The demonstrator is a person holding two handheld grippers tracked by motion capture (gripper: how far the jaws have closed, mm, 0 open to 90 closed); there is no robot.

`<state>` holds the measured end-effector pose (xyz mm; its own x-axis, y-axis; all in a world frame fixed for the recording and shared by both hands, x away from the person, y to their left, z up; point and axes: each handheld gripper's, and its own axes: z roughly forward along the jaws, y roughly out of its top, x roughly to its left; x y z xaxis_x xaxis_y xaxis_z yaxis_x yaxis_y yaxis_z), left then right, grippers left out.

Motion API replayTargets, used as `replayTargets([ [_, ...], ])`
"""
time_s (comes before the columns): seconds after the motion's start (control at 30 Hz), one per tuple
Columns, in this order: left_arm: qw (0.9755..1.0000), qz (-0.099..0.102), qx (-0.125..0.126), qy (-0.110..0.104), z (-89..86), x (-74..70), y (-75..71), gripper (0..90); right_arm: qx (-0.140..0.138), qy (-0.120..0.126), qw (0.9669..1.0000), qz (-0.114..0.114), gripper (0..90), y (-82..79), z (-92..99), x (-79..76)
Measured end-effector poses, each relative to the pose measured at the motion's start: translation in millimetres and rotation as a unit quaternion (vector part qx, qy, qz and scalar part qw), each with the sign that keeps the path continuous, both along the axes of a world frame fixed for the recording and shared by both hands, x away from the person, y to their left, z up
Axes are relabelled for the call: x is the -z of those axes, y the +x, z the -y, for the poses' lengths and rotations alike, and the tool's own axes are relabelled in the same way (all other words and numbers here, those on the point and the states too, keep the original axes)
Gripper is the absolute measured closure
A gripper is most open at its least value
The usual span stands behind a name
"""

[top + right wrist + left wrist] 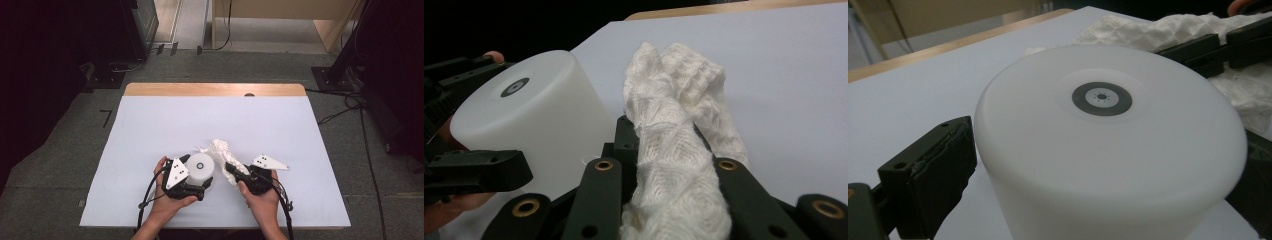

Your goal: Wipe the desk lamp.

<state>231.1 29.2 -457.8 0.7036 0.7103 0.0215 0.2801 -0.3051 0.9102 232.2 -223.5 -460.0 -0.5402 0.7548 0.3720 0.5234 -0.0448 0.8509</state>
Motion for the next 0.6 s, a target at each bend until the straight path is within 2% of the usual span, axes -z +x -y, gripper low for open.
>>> replayTargets([
  [0.07, 0.9994, -0.003, -0.032, 0.008, 7.3, 1.6, -3.5, 0.0, 0.001, -0.001, 1.0, 0.002, 75.8, 0.6, 0.6, 0.8],
  [0.17, 0.9981, -0.008, -0.059, 0.015, 15.1, 4.1, -6.5, 1.6, 0.002, -0.003, 1.0, 0.0, 75.8, 0.6, 0.3, 2.2],
  [0.27, 0.9983, -0.009, -0.056, 0.012, 15.0, 4.1, -7.7, 7.8, 0.0, -0.005, 1.0, -0.002, 75.8, -0.2, -1.3, 3.4],
  [0.4, 0.9994, -0.006, -0.029, 0.019, 10.3, 2.5, -4.0, 8.3, -0.001, -0.003, 1.0, -0.004, 75.8, -0.5, -3.3, 4.1],
  [0.47, 0.9996, 0.009, 0.001, 0.028, 7.2, 1.6, -1.9, 8.4, -0.002, -0.003, 1.0, 0.0, 75.8, -0.5, -3.0, 3.2],
  [0.53, 0.9985, 0.022, 0.038, 0.031, 2.1, 0.1, 0.1, 8.4, -0.002, 0.002, 1.0, 0.001, 75.8, -2.1, -2.9, -0.3],
  [0.6, 0.9981, 0.006, 0.059, 0.013, -4.1, -0.5, 5.7, 8.4, -0.005, 0.01, 0.9999, 0.012, 75.8, -4.0, -3.4, -6.6],
])
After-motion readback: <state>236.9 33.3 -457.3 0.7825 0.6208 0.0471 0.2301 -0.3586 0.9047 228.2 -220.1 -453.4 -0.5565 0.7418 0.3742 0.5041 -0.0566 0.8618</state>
